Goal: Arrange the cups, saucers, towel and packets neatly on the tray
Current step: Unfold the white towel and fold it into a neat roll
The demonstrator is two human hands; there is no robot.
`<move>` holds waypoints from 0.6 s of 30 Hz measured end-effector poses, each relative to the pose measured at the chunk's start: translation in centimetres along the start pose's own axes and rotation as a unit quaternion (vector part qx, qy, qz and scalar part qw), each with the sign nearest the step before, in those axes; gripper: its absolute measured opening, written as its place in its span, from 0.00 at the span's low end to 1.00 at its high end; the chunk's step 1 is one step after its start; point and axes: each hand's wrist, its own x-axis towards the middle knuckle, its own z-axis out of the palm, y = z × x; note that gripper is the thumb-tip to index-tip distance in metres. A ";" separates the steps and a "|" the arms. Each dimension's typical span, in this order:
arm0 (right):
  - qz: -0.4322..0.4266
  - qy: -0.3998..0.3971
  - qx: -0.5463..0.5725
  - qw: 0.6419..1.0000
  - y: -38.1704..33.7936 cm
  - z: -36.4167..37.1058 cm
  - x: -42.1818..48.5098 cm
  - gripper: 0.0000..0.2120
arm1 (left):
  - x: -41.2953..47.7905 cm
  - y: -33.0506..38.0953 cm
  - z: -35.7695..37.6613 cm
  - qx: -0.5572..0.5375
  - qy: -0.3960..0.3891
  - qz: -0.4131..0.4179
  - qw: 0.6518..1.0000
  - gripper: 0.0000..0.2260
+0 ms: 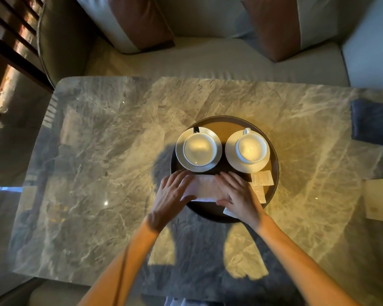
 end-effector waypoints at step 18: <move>0.009 -0.081 -0.079 0.994 1.3 0.7 0.5 0.40 | -0.5 -2.1 1.4 0.096 -0.105 -0.017 0.990 0.36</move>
